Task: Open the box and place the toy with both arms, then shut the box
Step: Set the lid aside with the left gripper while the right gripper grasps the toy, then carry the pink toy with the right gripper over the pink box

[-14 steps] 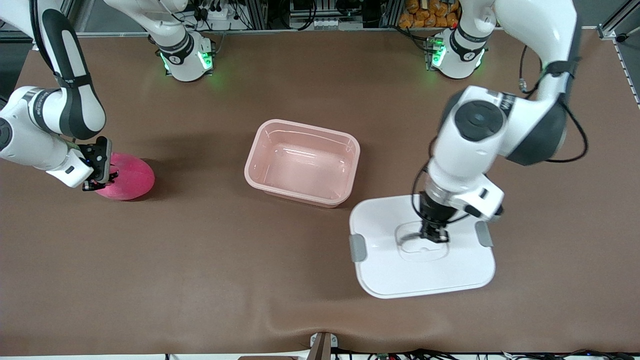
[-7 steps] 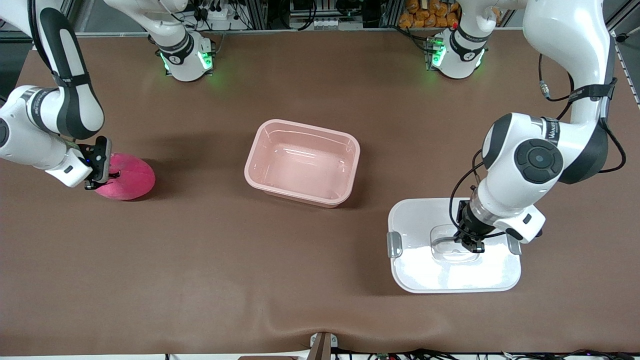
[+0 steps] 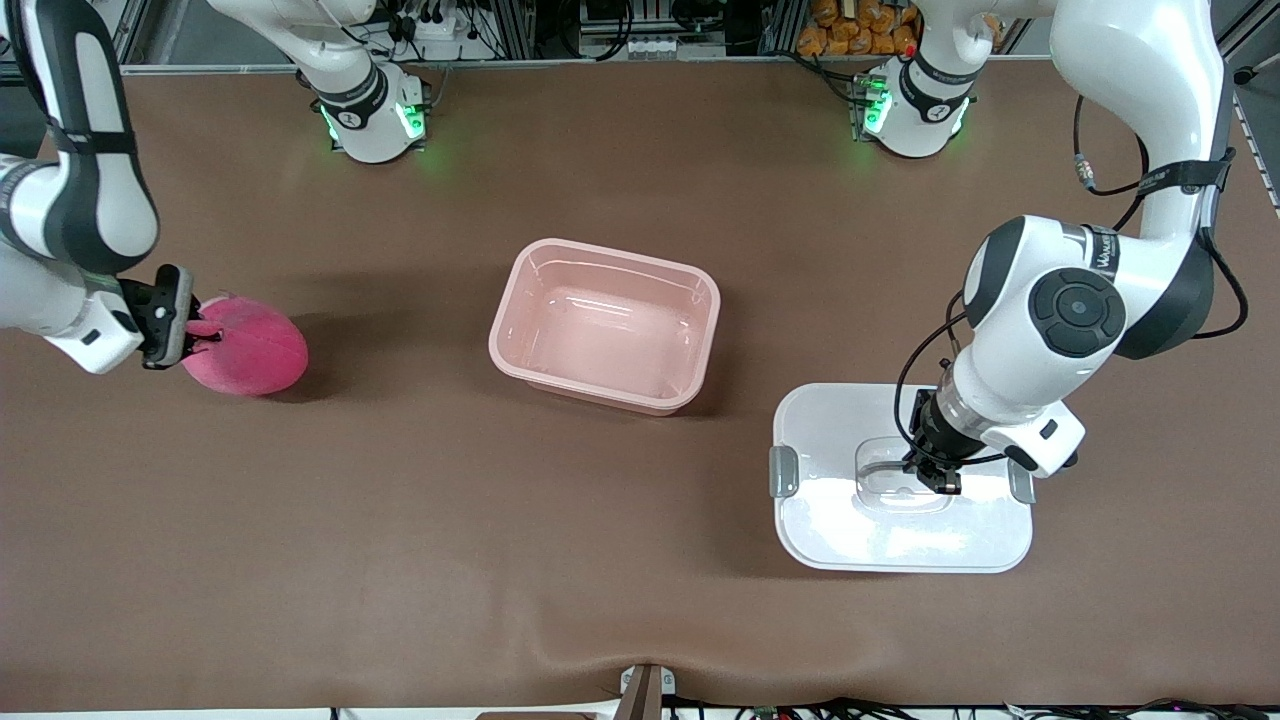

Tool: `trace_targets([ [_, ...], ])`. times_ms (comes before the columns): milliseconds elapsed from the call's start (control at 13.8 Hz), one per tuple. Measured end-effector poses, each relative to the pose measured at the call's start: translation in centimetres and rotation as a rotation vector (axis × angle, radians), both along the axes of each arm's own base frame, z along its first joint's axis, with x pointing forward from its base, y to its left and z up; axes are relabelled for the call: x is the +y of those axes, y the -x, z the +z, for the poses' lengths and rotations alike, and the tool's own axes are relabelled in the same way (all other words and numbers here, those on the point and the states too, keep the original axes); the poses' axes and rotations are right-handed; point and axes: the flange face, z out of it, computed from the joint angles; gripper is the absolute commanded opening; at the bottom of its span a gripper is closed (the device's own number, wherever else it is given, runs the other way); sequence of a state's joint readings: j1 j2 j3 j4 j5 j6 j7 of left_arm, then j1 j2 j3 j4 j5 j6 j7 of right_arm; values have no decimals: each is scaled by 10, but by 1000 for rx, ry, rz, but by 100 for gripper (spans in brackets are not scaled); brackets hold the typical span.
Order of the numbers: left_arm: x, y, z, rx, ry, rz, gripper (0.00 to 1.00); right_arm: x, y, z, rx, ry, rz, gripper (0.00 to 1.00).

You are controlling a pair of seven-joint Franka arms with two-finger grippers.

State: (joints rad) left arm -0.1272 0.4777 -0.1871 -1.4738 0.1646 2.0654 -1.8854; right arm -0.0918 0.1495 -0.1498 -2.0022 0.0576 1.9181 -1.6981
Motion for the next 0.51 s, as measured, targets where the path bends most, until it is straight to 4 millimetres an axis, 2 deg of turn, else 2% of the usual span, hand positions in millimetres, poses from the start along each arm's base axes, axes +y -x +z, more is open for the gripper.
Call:
trace_targets([
  [290,-3,2,-3,7,0,-5,0,12,-5,27,57,20,-125,0],
  [508,-3,2,-4,8,0,-6,0,37,-13,56,88,51,-230,0],
])
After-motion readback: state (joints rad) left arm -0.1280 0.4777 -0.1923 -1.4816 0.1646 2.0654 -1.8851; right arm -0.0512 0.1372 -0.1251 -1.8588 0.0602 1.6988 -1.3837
